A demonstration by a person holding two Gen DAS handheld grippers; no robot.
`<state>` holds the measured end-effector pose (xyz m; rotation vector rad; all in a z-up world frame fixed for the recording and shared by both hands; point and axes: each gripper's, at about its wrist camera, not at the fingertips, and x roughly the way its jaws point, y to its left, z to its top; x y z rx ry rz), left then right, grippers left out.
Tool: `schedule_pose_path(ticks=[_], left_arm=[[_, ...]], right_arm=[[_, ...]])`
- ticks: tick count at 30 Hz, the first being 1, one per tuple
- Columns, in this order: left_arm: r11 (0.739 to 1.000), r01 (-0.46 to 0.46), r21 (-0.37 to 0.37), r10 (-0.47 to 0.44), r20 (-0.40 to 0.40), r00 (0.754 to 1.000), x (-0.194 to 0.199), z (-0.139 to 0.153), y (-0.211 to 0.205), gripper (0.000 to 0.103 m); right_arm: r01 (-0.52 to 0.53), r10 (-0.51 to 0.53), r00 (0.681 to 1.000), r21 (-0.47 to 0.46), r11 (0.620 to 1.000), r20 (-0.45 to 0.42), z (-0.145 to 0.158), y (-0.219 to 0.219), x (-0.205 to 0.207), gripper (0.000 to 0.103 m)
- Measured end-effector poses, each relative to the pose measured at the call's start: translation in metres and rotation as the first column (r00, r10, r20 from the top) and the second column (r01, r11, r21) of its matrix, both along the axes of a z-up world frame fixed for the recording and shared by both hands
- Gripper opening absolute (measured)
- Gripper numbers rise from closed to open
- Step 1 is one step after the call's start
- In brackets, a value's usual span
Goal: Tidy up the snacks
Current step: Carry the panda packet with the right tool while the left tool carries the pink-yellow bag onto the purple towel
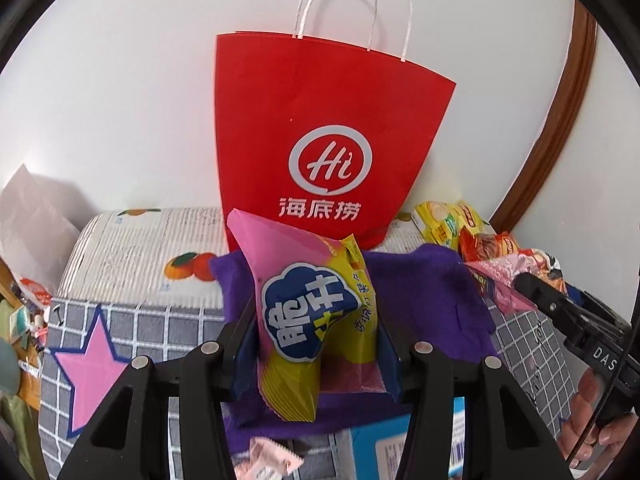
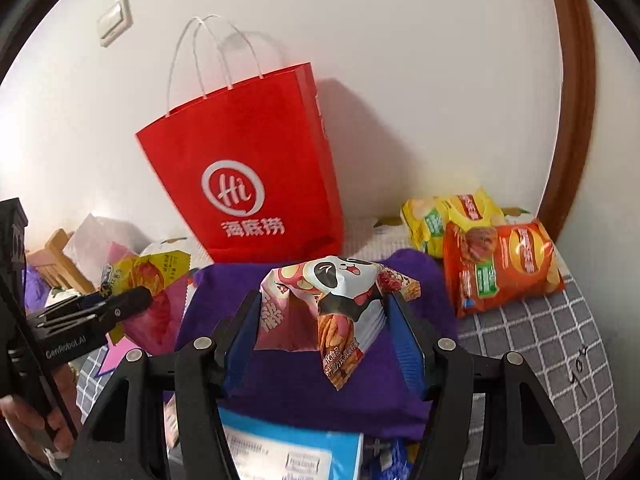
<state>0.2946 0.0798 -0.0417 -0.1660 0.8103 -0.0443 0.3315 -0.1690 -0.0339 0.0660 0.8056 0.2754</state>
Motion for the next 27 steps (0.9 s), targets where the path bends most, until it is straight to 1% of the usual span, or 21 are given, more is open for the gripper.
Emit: schedule_pose_path(ticks=[5, 11, 14, 16, 19, 22, 27], left_arm=[[1.000, 0.002, -0.009, -0.002, -0.008, 1.000, 0.024, -0.009, -0.005, 0.048], [1.000, 0.004, -0.031, -0.005, -0.034, 0.999, 0.053, -0.025, -0.003, 0.048], [0.999, -0.007, -0.043, 0.005, -0.042, 0.999, 0.061, -0.037, 0.001, 0.048], [0.999, -0.010, -0.036, 0.007, -0.081, 0.997, 0.068, -0.047, 0.002, 0.048], [0.999, -0.012, -0.041, 0.009, -0.095, 0.995, 0.071, -0.054, 0.005, 0.048], [0.999, -0.016, -0.047, 0.011, -0.102, 0.995, 0.072, -0.058, 0.010, 0.048], [0.998, -0.023, -0.062, 0.015, -0.127, 0.992, 0.078, -0.067, 0.015, 0.048]], right_arm=[[-0.019, 0.019, 1.000, 0.008, 1.000, -0.002, -0.001, 0.008, 0.030, 0.062], [-0.003, 0.003, 1.000, 0.024, 1.000, -0.014, -0.017, 0.002, 0.057, 0.062], [0.010, -0.009, 0.998, 0.020, 1.000, -0.055, -0.030, -0.004, 0.070, 0.062], [0.006, -0.006, 0.998, 0.007, 1.000, -0.062, -0.037, -0.007, 0.075, 0.062], [0.008, -0.009, 0.997, -0.018, 1.000, -0.083, -0.048, -0.011, 0.080, 0.062], [0.000, -0.002, 0.994, -0.016, 1.000, -0.113, -0.059, -0.016, 0.086, 0.063], [-0.012, 0.014, 0.980, 0.012, 1.000, -0.199, -0.080, -0.019, 0.097, 0.063]])
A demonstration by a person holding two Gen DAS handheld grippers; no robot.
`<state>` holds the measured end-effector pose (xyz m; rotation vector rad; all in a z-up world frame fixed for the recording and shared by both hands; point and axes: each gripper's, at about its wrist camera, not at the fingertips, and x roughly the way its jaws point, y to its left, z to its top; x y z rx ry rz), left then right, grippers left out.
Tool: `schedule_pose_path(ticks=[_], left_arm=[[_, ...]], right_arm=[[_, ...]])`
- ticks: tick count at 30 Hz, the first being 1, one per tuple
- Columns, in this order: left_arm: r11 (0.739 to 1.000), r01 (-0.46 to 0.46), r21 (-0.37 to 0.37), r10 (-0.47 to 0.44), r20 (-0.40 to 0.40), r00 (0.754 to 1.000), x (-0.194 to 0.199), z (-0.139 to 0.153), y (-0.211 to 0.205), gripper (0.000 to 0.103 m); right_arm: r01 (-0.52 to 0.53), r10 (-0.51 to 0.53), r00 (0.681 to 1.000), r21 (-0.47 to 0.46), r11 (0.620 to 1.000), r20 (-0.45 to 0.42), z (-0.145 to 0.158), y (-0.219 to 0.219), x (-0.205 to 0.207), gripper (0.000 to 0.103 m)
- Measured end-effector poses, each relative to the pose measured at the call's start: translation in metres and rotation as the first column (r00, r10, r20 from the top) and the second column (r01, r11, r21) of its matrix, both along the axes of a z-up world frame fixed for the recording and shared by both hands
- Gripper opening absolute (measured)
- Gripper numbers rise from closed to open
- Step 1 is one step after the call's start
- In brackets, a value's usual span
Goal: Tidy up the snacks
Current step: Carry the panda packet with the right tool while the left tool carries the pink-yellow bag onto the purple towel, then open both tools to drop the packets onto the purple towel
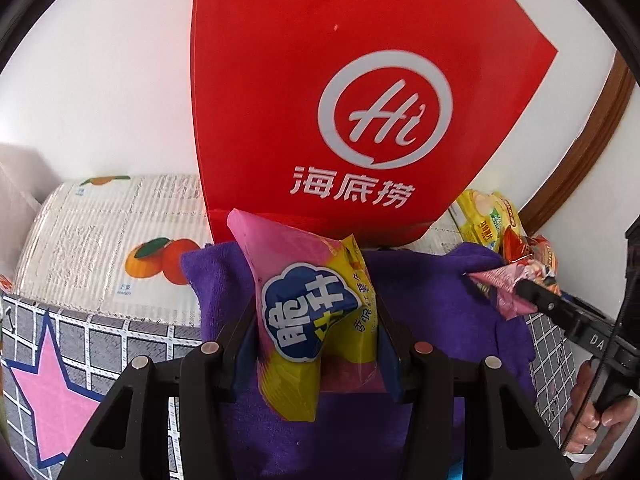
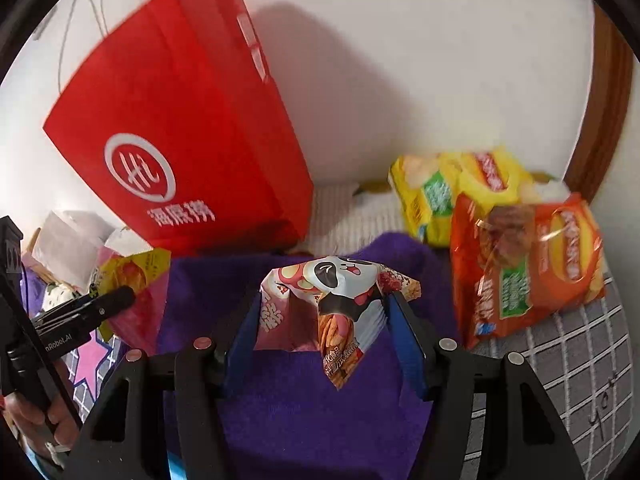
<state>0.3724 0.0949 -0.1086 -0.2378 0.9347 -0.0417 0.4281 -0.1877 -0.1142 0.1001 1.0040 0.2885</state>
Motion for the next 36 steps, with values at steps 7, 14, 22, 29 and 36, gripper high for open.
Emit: schedule_pose_path(ticks=[7, 14, 22, 29, 36], left_arm=[[1.000, -0.004, 0.003, 0.004, -0.077, 0.997, 0.009, -0.020, -0.005, 0.048], [1.000, -0.004, 0.006, 0.004, -0.117, 0.993, 0.013, -0.030, -0.008, 0.048], [1.000, -0.011, -0.003, 0.010, -0.151, 0.988, 0.016, -0.040, -0.008, 0.049], [1.000, -0.009, -0.007, 0.008, -0.160, 0.987, 0.017, -0.043, -0.008, 0.050], [1.000, -0.002, 0.005, 0.002, -0.151, 0.988, 0.019, -0.038, -0.010, 0.069]], right_arm=[[-0.011, 0.007, 0.996, -0.043, 0.999, -0.085, -0.029, 0.013, 0.007, 0.063], [-0.027, 0.019, 0.994, -0.075, 0.997, -0.110, -0.044, 0.022, 0.009, 0.063], [-0.037, 0.027, 0.992, -0.079, 0.996, -0.123, -0.050, 0.029, 0.010, 0.063], [-0.064, 0.053, 0.987, -0.066, 0.996, -0.155, -0.050, 0.030, 0.010, 0.067], [-0.059, 0.055, 0.995, -0.048, 0.997, -0.086, -0.030, 0.027, 0.003, 0.073]])
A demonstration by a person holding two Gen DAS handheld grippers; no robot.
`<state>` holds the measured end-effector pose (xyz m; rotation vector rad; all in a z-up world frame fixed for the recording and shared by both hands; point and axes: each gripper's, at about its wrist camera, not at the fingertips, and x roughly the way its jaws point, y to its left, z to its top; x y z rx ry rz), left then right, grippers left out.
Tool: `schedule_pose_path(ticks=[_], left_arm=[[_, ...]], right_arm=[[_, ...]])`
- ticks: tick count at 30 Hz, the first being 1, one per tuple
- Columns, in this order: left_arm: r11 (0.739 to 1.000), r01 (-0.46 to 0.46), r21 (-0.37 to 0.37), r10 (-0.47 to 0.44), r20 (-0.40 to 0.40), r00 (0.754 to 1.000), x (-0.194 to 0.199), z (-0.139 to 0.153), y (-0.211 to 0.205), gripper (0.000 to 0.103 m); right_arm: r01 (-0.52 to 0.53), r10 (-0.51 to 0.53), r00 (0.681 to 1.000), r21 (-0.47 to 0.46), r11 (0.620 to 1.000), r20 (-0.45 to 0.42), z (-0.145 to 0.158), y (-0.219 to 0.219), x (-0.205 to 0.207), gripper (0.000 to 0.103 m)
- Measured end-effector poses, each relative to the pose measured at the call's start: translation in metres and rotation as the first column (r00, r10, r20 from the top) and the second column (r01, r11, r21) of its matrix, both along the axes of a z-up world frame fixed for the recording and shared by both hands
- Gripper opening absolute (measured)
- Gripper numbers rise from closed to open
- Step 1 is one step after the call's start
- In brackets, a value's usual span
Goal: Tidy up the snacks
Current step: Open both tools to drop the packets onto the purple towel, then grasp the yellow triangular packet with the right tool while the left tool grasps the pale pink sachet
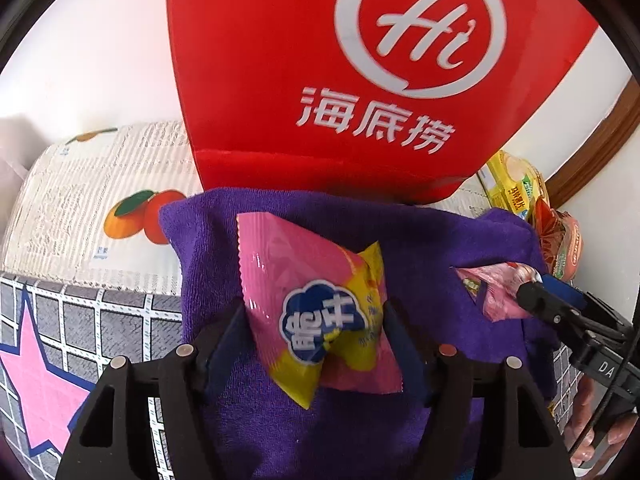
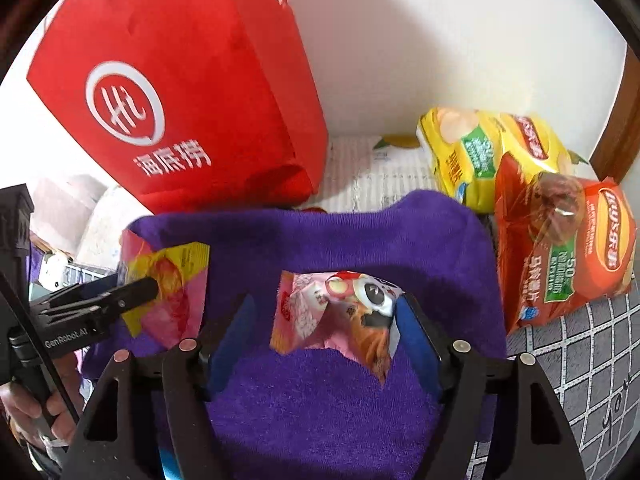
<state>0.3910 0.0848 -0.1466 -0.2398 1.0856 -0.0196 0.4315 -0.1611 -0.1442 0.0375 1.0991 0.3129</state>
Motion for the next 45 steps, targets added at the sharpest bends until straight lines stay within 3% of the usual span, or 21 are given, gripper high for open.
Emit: schedule_pose_path(ticks=[3, 12, 18, 22, 27, 30, 37, 42, 45], left_arm=[[1.000, 0.007, 0.000, -0.007, 0.027, 1.000, -0.003, 0.008, -0.002, 0.075], [0.999, -0.003, 0.043, 0.000, 0.079, 0.997, -0.009, 0.025, -0.005, 0.075], [0.999, 0.005, 0.033, -0.007, 0.085, 0.996, -0.014, 0.032, -0.006, 0.075], [0.999, 0.022, 0.037, -0.026, 0.101, 0.995, -0.018, 0.042, -0.012, 0.075], [0.998, 0.041, 0.044, -0.047, 0.151, 0.987, -0.032, 0.062, -0.018, 0.075], [0.997, 0.065, 0.048, -0.072, 0.172, 0.982, -0.041, 0.072, -0.024, 0.075], [0.990, 0.107, 0.090, -0.125, 0.235, 0.964, -0.070, 0.097, -0.047, 0.075], [0.988, 0.139, 0.072, -0.153, 0.254, 0.955, -0.100, 0.107, -0.054, 0.075], [0.989, 0.128, 0.074, -0.144, 0.261, 0.955, -0.121, 0.109, -0.051, 0.075]], right_arm=[[-0.001, 0.001, 1.000, -0.002, 1.000, 0.016, 0.008, 0.000, -0.003, 0.073], [0.000, 0.000, 0.999, -0.011, 1.000, 0.051, 0.027, 0.000, -0.009, 0.073], [0.056, -0.047, 0.993, -0.078, 0.995, 0.104, 0.041, 0.000, -0.015, 0.087], [0.110, -0.100, 0.986, -0.065, 0.992, 0.135, 0.056, -0.006, -0.020, 0.087], [0.133, -0.133, 0.970, 0.018, 0.991, 0.202, 0.080, -0.025, -0.044, 0.087], [0.149, -0.142, 0.965, -0.016, 0.989, 0.221, 0.086, -0.034, -0.063, 0.087], [0.178, -0.156, 0.972, -0.114, 0.977, 0.177, 0.081, -0.068, -0.118, 0.087], [0.204, -0.184, 0.972, -0.137, 0.969, 0.148, 0.064, -0.088, -0.154, 0.087], [0.198, -0.184, 0.974, -0.101, 0.975, 0.131, 0.050, -0.095, -0.174, 0.087]])
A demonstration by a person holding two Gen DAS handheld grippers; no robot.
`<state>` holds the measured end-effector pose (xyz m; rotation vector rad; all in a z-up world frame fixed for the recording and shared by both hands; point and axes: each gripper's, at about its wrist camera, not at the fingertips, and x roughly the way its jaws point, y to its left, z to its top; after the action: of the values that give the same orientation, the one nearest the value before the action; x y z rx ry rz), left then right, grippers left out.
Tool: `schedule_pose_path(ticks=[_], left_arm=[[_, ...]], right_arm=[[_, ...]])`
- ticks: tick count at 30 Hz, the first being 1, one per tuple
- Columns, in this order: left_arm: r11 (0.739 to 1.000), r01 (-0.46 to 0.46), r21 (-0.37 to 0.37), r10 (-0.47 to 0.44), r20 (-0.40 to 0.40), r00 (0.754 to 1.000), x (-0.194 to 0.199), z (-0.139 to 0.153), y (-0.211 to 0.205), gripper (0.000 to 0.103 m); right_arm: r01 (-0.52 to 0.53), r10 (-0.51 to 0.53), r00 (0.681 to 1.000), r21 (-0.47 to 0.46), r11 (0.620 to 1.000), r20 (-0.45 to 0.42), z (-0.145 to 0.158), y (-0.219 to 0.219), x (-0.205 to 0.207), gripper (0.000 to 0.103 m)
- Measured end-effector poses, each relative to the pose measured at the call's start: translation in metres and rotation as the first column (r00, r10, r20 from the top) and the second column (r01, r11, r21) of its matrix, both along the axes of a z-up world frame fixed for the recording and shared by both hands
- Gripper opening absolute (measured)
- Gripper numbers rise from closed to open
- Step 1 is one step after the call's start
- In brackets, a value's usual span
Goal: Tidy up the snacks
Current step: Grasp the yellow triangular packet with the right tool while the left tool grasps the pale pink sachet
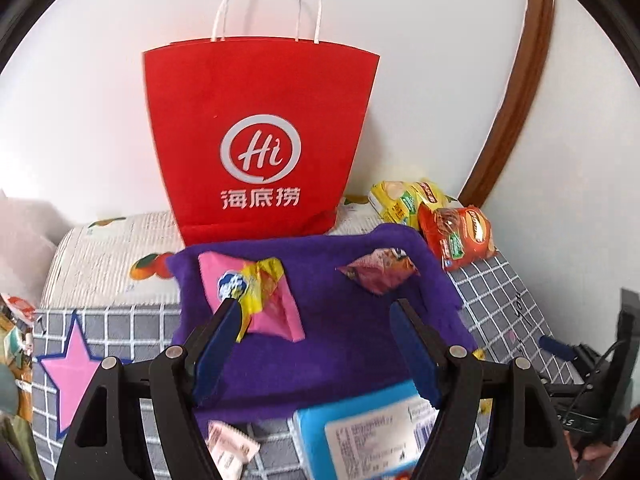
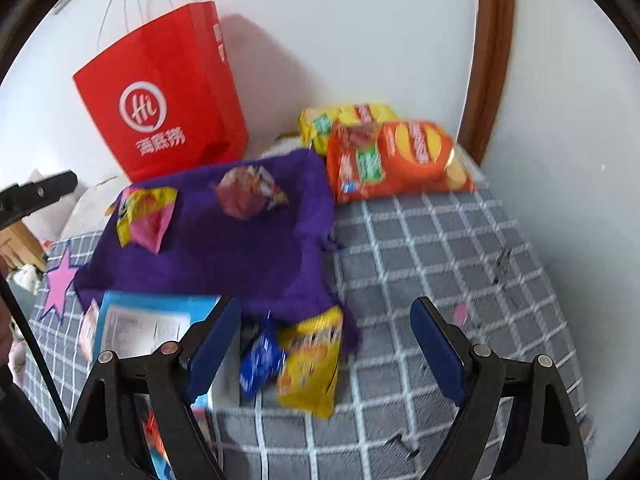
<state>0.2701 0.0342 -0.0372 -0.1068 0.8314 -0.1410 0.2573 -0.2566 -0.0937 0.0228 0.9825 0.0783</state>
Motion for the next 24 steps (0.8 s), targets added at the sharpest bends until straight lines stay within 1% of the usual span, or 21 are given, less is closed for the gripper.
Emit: schedule_pose_path(ticks=[3, 8, 11, 13, 15, 18, 24], left_arm=[[1.000, -0.011, 0.000, 0.011, -0.008, 1.000, -0.020, -0.003, 0.007, 0.075], [0.999, -0.047, 0.014, 0.047, -0.005, 0.999, -0.049, -0.014, 0.021, 0.075], [0.998, -0.068, 0.006, 0.069, -0.023, 0.997, -0.060, -0.025, 0.030, 0.075], [0.996, -0.088, 0.002, 0.088, -0.039, 0.995, -0.066, -0.033, 0.036, 0.075], [0.994, -0.108, 0.001, 0.108, -0.055, 0.993, -0.072, -0.039, 0.043, 0.075], [0.990, -0.142, -0.001, 0.142, -0.073, 0.987, -0.082, -0.047, 0.056, 0.075], [0.981, -0.192, 0.004, 0.192, -0.114, 0.975, -0.090, -0.063, 0.075, 0.075]], right_arm=[[-0.012, 0.013, 1.000, 0.011, 1.000, -0.019, -0.015, -0.003, -0.017, 0.079], [-0.050, 0.050, 0.999, -0.046, 0.998, -0.008, -0.032, -0.001, -0.045, 0.078], [-0.059, 0.059, 0.998, -0.081, 0.995, -0.007, -0.043, 0.002, -0.051, 0.074], [-0.060, 0.058, 0.998, -0.108, 0.992, -0.019, -0.054, 0.004, -0.048, 0.065], [-0.060, 0.058, 0.998, -0.113, 0.992, -0.022, -0.062, 0.005, -0.045, 0.062], [-0.061, 0.060, 0.998, -0.099, 0.993, -0.020, -0.071, 0.005, -0.037, 0.062], [-0.077, 0.076, 0.997, -0.086, 0.993, -0.012, -0.080, 0.010, -0.018, 0.061]])
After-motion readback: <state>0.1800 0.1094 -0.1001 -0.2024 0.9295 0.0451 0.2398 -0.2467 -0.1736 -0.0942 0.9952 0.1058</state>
